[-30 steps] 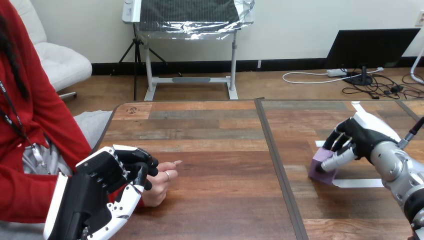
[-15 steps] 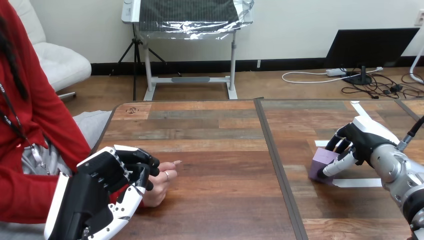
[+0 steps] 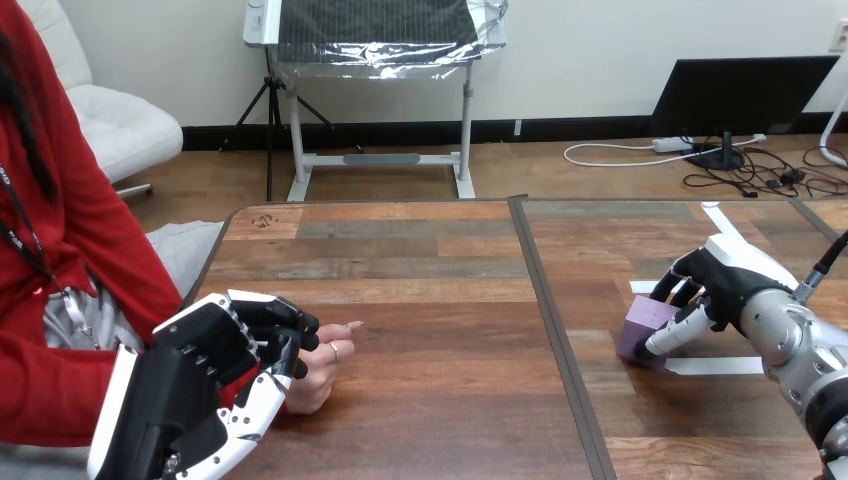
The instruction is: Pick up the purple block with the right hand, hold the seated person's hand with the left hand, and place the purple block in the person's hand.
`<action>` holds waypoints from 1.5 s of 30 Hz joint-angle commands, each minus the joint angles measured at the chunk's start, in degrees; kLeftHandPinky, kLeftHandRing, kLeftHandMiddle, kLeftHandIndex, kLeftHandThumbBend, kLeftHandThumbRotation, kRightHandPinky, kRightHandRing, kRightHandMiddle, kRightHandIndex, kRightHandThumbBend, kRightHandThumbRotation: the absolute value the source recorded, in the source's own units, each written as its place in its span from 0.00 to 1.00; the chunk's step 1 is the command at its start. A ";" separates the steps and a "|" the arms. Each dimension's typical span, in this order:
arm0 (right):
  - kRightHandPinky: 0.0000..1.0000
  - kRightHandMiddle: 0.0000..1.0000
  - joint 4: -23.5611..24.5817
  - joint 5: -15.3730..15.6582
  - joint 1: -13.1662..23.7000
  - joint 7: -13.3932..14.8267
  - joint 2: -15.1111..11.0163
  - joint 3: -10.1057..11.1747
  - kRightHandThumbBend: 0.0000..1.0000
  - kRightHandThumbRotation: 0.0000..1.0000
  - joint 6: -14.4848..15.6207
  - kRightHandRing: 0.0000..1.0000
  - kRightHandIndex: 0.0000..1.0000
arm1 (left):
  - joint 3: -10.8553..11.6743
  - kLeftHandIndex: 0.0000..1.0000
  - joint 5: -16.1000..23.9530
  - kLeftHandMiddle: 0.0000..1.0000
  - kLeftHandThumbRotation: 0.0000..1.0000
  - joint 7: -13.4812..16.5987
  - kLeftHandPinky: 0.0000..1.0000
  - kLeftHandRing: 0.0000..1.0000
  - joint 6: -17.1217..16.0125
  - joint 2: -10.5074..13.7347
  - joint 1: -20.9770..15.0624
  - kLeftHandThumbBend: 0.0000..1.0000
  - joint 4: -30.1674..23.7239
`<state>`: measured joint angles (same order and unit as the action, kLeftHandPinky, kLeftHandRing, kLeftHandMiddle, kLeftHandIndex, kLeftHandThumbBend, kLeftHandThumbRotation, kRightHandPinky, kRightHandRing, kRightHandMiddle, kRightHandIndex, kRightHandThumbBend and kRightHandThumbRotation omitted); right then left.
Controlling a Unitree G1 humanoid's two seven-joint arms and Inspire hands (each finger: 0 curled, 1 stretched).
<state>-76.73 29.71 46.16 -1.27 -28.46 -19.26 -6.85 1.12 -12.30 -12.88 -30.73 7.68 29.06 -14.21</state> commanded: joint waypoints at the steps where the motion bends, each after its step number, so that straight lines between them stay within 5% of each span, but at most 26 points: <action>1: 0.55 0.64 1.16 0.00 3.09 0.12 0.65 0.14 0.90 0.03 -0.02 0.62 0.63 | 0.69 0.50 -0.46 0.57 0.08 -0.33 0.43 0.55 -1.22 -0.23 -2.87 0.27 -1.77; 21: 0.53 0.63 1.32 0.13 2.70 -0.03 0.31 -0.08 0.92 0.04 -1.22 0.60 0.63 | 0.54 0.50 -0.87 0.57 0.04 -0.64 0.44 0.55 -0.92 -0.26 -2.76 0.27 -1.88; 33: 0.69 0.66 0.96 0.99 2.45 0.27 0.36 -0.68 0.88 0.01 -1.45 0.69 0.63 | 1.08 0.50 1.62 0.56 0.04 0.43 0.44 0.55 -1.69 -0.46 -2.71 0.26 -1.90; 45: 0.62 0.65 0.87 2.32 1.91 0.30 0.29 -1.50 0.84 0.00 -3.36 0.66 0.59 | 1.18 0.49 0.54 0.56 0.03 0.17 0.44 0.56 -2.06 -0.58 -2.84 0.26 -1.12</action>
<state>-76.75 31.82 46.11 -1.61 -28.50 -20.41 -8.18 1.22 -11.64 -12.93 -31.09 7.67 29.06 -14.21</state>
